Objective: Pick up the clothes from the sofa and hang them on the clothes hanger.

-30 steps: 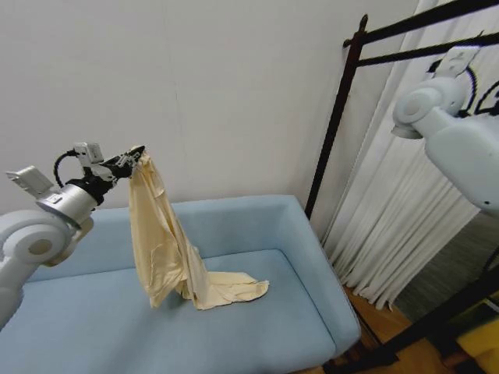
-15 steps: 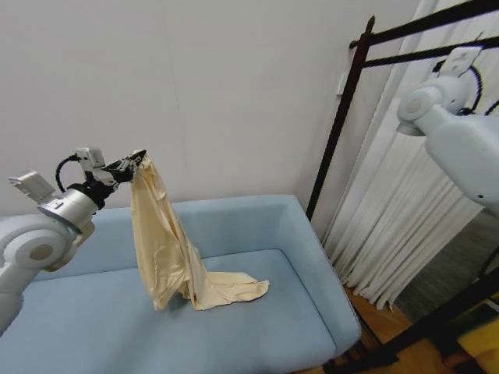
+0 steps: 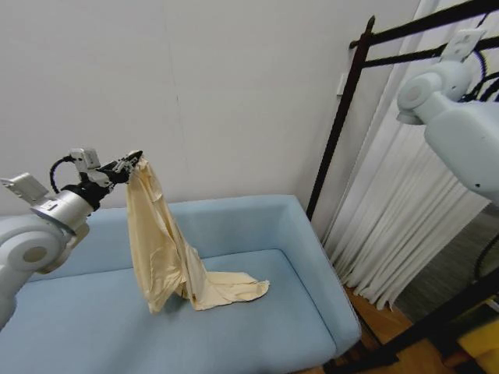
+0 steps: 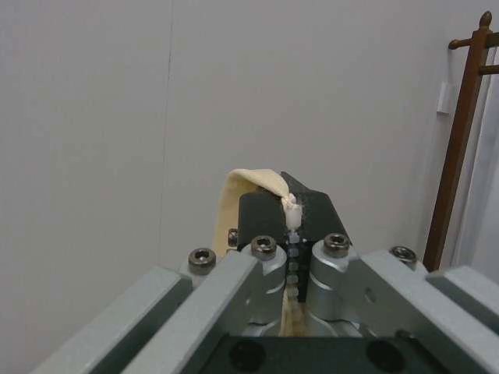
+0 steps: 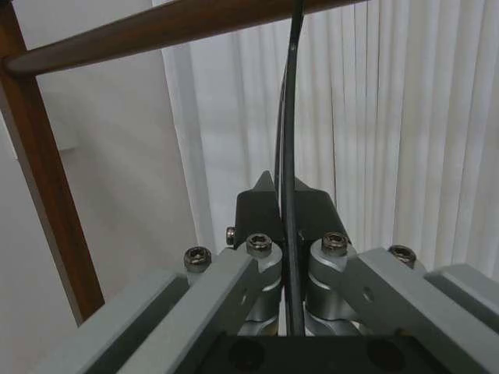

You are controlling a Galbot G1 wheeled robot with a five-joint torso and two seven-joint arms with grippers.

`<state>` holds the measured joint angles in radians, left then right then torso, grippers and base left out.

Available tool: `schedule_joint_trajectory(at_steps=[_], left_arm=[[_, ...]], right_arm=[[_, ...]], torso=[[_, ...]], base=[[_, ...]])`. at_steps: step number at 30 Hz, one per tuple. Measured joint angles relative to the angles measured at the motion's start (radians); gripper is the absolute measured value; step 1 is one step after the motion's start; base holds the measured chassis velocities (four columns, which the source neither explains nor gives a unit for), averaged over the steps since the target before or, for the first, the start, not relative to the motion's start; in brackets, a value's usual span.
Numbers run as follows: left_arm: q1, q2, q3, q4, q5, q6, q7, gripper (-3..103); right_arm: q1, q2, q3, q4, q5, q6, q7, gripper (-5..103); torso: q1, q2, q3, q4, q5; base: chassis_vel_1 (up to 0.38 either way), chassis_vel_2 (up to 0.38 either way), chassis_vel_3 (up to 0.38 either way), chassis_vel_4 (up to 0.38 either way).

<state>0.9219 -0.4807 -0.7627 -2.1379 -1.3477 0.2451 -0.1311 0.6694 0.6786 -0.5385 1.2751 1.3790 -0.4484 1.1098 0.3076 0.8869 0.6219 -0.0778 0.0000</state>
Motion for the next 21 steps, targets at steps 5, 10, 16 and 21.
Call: schedule_joint_trajectory(at_steps=[5,10,16,21], left_arm=[[0.004,-0.003,0.003,-0.006,0.001,0.000,0.000,1],[0.015,-0.008,0.005,-0.018,0.007,-0.001,-0.002,1],[0.042,-0.004,-0.015,-0.026,0.009,-0.002,-0.002,1],[0.071,0.009,-0.038,-0.030,0.010,-0.003,-0.001,1]], right_arm=[[-0.032,-0.034,0.013,0.057,0.011,-0.001,0.007,2],[-0.089,-0.083,0.039,0.150,0.028,-0.005,0.016,2],[-0.157,-0.159,0.071,0.274,0.046,-0.017,-0.025,2],[-0.204,-0.226,0.088,0.380,0.078,-0.023,-0.101,2]], torso=[[0.000,0.000,0.000,-0.0001,-0.0001],[0.000,0.000,0.000,-0.0001,0.0001],[0.000,0.000,0.000,-0.0001,0.0000],[0.000,0.000,0.000,-0.0001,0.0000]], base=[[0.000,0.000,0.000,0.000],[0.000,0.000,0.000,0.000],[0.000,0.000,0.000,0.000],[0.000,0.000,0.000,0.000]])
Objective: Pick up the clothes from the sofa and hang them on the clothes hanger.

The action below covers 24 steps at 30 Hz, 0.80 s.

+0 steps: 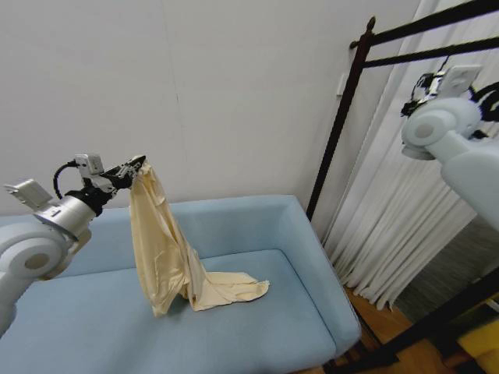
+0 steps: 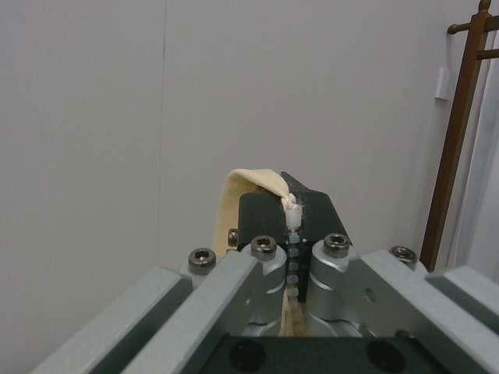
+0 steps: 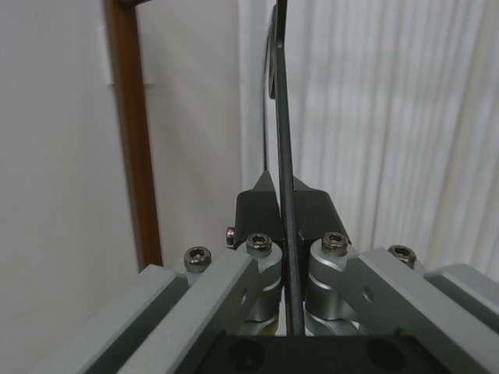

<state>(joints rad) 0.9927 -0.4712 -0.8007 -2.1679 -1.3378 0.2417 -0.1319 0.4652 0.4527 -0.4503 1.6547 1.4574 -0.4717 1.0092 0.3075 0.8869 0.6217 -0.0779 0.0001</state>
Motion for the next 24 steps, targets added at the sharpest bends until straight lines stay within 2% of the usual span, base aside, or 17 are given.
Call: schedule_joint_trajectory(at_steps=[4,5,8,9,10,12,13,14,16,17,18,19,21,24], left_arm=[[0.011,0.027,-0.008,0.000,-0.003,-0.004,0.004,1],[0.011,0.027,-0.008,0.000,-0.003,-0.004,0.004,1],[0.020,0.064,-0.010,0.008,-0.014,-0.006,0.011,1],[0.020,0.064,-0.010,0.008,-0.014,-0.006,0.011,1],[0.025,0.082,-0.013,0.014,-0.018,-0.007,0.023,1],[0.026,0.115,-0.016,0.025,-0.029,-0.008,0.046,1],[0.019,0.128,-0.016,0.031,-0.036,-0.007,0.052,1],[0.019,0.128,-0.016,0.031,-0.036,-0.007,0.052,1],[-0.004,0.147,-0.017,0.053,-0.050,0.003,0.065,1],[-0.010,0.153,-0.017,0.061,-0.055,0.005,0.071,1],[-0.013,0.163,-0.019,0.078,-0.066,0.006,0.091,1],[-0.013,0.163,-0.019,0.078,-0.066,0.006,0.091,1],[0.004,0.181,-0.039,0.114,-0.094,0.003,0.154,1],[0.031,0.206,-0.061,0.169,-0.138,-0.009,0.304,1]], right_arm=[[-0.042,-0.058,0.025,0.109,0.067,-0.002,-0.098,2],[-0.042,-0.058,0.025,0.109,0.067,-0.002,-0.098,2],[-0.089,-0.106,0.072,0.215,0.177,-0.010,-0.247,2],[-0.089,-0.106,0.072,0.215,0.177,-0.010,-0.247,2],[-0.105,-0.125,0.086,0.258,0.242,-0.017,-0.318,2],[-0.137,-0.147,0.101,0.318,0.301,-0.018,-0.442,2],[-0.154,-0.157,0.106,0.338,0.307,-0.018,-0.500,2],[-0.154,-0.157,0.106,0.338,0.307,-0.018,-0.500,2],[-0.201,-0.167,0.118,0.371,0.306,-0.014,-0.632,2],[-0.214,-0.167,0.120,0.381,0.302,-0.012,-0.667,2],[-0.248,-0.169,0.128,0.401,0.291,-0.006,-0.758,2],[-0.248,-0.169,0.128,0.401,0.291,-0.006,-0.758,2],[-0.310,-0.175,0.141,0.423,0.253,0.005,-0.904,2],[-0.408,-0.171,0.154,0.427,0.156,0.048,-1.110,2]], torso=[[0.000,0.000,0.000,0.0000,-0.0001],[0.000,0.000,0.000,0.0000,-0.0001],[0.000,0.000,0.000,0.0001,-0.0001],[0.000,0.000,0.000,0.0001,-0.0001],[0.000,0.000,0.000,0.0000,-0.0003],[0.000,0.000,0.000,0.0000,-0.0005],[0.000,0.000,0.000,0.0002,-0.0004],[0.000,0.000,0.000,0.0002,-0.0004],[0.000,0.000,0.000,0.0000,-0.0001],[0.000,0.000,0.000,-0.0001,0.0000],[0.000,0.000,0.000,0.0001,-0.0001],[0.000,0.000,0.000,0.0001,-0.0001],[0.000,0.000,0.000,0.0000,-0.0004],[0.000,0.000,0.000,0.0000,-0.0003]], base=[[0.000,0.000,0.000,0.000],[0.000,0.000,0.000,0.000],[0.000,0.000,0.000,0.000],[0.000,0.000,0.000,0.000],[0.000,0.000,0.000,0.000],[0.000,0.000,0.000,0.000],[0.000,0.000,0.000,0.000],[0.000,0.000,0.000,0.000],[0.000,0.000,0.000,0.000],[0.000,0.000,0.000,0.000],[0.000,0.000,0.000,0.000],[0.000,0.000,0.000,0.000],[0.000,0.000,0.000,0.000],[0.000,0.000,0.000,0.000]])
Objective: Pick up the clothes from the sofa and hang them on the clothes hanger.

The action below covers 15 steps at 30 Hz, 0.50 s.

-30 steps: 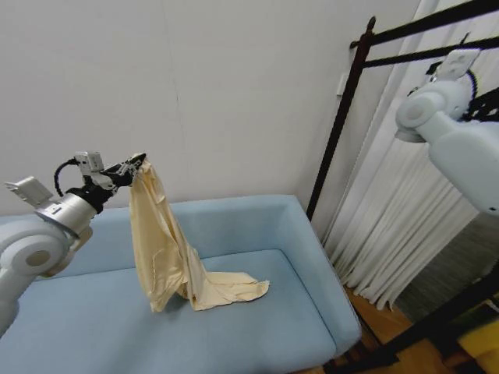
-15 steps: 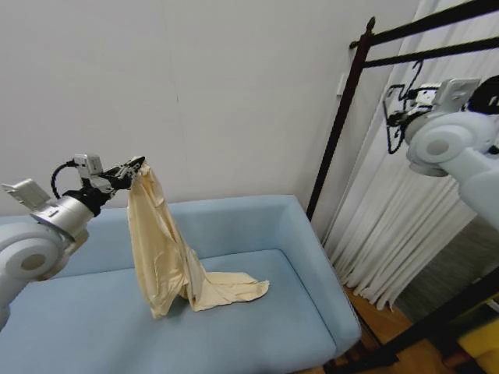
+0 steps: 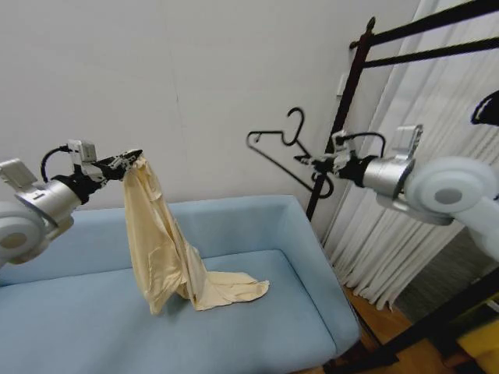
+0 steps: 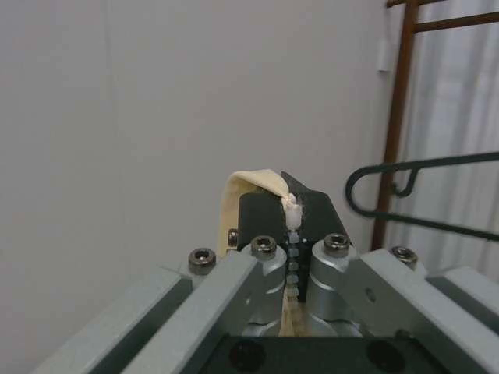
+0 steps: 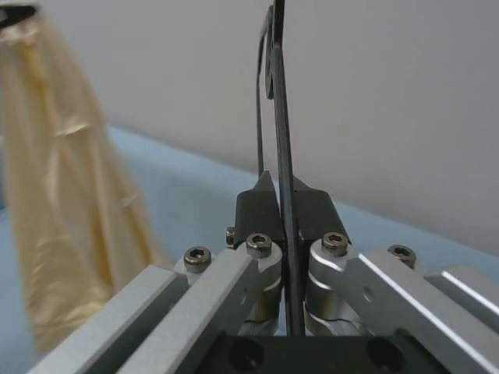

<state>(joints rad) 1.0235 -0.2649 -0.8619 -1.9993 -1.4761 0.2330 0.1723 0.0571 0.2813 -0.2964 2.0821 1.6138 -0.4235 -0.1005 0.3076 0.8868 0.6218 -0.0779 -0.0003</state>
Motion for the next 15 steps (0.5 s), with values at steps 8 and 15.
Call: schedule_joint_trajectory(at_steps=[8,15], left_arm=[[-0.005,0.053,-0.001,0.143,-0.023,-0.032,0.297,1],[-0.004,0.087,0.000,0.208,-0.027,-0.062,0.428,1]], right_arm=[[-0.121,0.064,0.021,0.010,-0.084,0.083,-0.164,2],[-0.154,0.128,0.036,0.055,-0.107,0.100,-0.178,2]], torso=[[0.000,0.000,0.000,0.0001,0.0002],[0.000,0.000,0.000,0.0000,0.0000]], base=[[0.000,0.000,0.000,0.000],[0.000,0.000,0.000,0.000]])
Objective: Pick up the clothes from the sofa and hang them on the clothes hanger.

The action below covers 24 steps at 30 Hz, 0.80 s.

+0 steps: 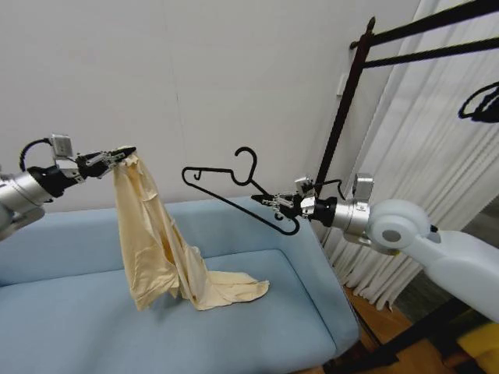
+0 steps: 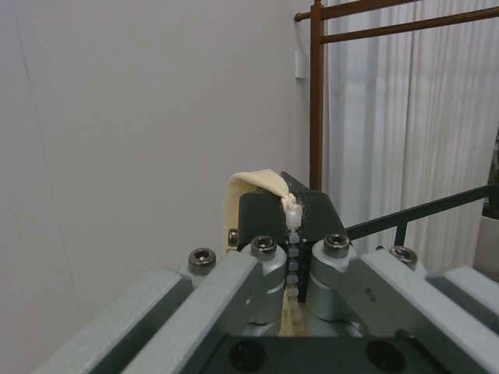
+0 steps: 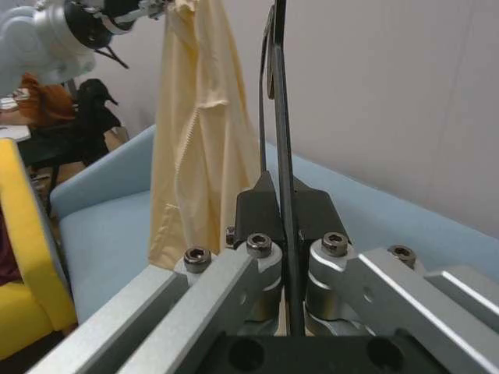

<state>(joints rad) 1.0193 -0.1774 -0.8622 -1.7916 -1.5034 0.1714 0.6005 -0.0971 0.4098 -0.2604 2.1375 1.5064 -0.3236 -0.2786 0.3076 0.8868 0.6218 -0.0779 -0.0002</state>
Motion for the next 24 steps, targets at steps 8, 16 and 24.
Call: schedule_joint_trajectory(at_steps=[8,16,24], left_arm=[[0.000,0.016,0.001,0.016,-0.016,-0.013,0.025,1],[0.000,0.027,-0.015,-0.015,-0.042,-0.013,-0.005,1],[0.001,0.035,-0.031,-0.054,-0.059,-0.013,-0.026,1]], right_arm=[[0.007,0.065,-0.003,0.039,0.004,0.001,0.027,2],[0.041,0.140,-0.035,0.042,-0.008,0.000,0.096,2],[0.046,0.180,-0.059,0.039,-0.048,-0.006,0.142,2]], torso=[[0.000,0.000,0.000,0.0001,0.0000],[0.000,0.000,0.000,0.0001,0.0001],[0.000,0.000,0.000,0.0000,0.0002]], base=[[0.000,0.000,0.000,0.000],[0.000,0.000,0.000,0.000],[0.000,0.000,0.000,0.000]])
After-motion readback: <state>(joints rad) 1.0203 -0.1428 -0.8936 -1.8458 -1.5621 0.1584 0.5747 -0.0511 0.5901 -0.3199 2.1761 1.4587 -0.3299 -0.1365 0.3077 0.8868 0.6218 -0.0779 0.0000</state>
